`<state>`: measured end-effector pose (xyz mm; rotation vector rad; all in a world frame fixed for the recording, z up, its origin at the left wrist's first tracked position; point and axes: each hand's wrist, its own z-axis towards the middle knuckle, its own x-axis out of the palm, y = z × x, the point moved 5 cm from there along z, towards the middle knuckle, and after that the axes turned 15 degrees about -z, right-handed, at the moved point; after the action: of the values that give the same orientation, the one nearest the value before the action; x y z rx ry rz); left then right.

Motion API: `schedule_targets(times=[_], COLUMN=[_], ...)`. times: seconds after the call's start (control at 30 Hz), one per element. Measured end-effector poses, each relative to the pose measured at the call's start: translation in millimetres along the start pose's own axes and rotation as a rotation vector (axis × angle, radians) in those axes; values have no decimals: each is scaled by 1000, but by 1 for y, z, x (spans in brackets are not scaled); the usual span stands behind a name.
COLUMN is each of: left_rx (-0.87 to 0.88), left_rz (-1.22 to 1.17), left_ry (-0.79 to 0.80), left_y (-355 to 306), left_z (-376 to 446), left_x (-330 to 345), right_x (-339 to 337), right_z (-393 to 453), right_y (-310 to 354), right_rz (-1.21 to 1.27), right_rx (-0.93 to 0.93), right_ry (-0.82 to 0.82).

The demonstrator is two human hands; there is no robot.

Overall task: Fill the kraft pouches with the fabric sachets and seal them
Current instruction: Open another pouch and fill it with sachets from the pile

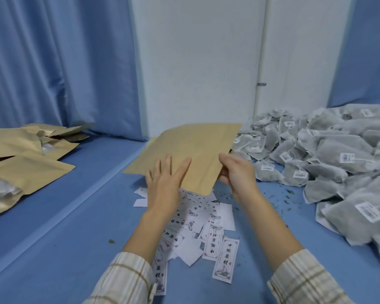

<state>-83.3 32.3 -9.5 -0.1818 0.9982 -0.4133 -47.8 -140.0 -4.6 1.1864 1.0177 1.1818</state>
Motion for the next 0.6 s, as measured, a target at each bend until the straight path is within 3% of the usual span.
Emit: schedule_targets(times=[0.13,0.27,0.33,0.47,0.6], left_rx=[-143,-150,-191,-214,-325], left_rz=[-184,-447,-582,-608,-691], left_ry=[467,601,543,170,-58], left_y=[-33,-78,-89,-91,-85], left_z=[-14,-21,-17,-1,5], left_x=[60,93,99,100,98], right_x=[-29,-47,-51,-52,-42], right_z=[-5,-9,-9,-8,-9], right_y=[-52,-78,-83,-90,-91], right_rz=[47,113,90,114,200], right_rx=[215,282,288,326,280], right_ry=[-67,-66,-56,-102,-30])
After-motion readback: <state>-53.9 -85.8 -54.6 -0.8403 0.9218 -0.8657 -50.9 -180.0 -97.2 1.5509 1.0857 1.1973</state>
